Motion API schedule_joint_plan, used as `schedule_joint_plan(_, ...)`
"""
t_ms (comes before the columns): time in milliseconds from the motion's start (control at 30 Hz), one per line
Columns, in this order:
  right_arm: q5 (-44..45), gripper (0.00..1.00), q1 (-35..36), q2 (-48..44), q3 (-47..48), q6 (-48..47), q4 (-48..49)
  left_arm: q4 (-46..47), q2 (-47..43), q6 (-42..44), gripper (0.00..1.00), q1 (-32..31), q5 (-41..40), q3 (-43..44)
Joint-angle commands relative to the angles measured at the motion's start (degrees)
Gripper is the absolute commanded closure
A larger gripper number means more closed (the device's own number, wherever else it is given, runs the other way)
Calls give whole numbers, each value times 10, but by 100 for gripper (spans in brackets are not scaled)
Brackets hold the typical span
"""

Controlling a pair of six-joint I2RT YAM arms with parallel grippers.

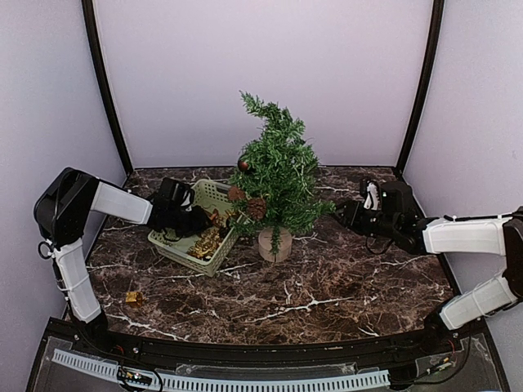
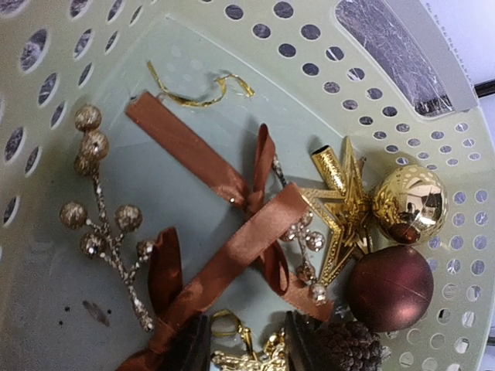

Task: Decorate the small christmas tree
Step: Pick up the ornament words from the bin.

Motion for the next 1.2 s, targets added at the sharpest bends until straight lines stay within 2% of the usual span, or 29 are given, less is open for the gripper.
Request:
schedule_joint_plan(0, 9, 54, -4, -12, 2, -8, 9, -19, 18, 1, 63, -1, -2, 16)
schedule_joint_plan(100, 14, 54, -5, -14, -1, -9, 7, -20, 26, -1, 63, -4, 0, 21)
schedule_joint_plan(200, 20, 54, -5, -18, -2, -12, 3, -18, 32, -4, 70, -8, 6, 20)
schedule_joint_plan(300, 21, 54, -6, -21, -4, -14, 1, -26, 29, -5, 71, -15, 11, 20)
schedule_joint_plan(467, 22, 53, -6, -27, -6, -16, 0, -45, 13, 5, 62, -30, -12, 4)
schedule_joint_plan(733, 23, 53, -7, -31, -5, -19, -3, -69, -30, 23, 61, -39, -39, -23)
schedule_joint_plan(900, 22, 53, -7, -33, -6, -18, -3, -73, -62, 40, 52, -44, -72, -43)
schedule_joint_plan(1167, 21, 53, -7, -38, -5, -18, -6, -107, -60, 55, 45, -50, -79, -36)
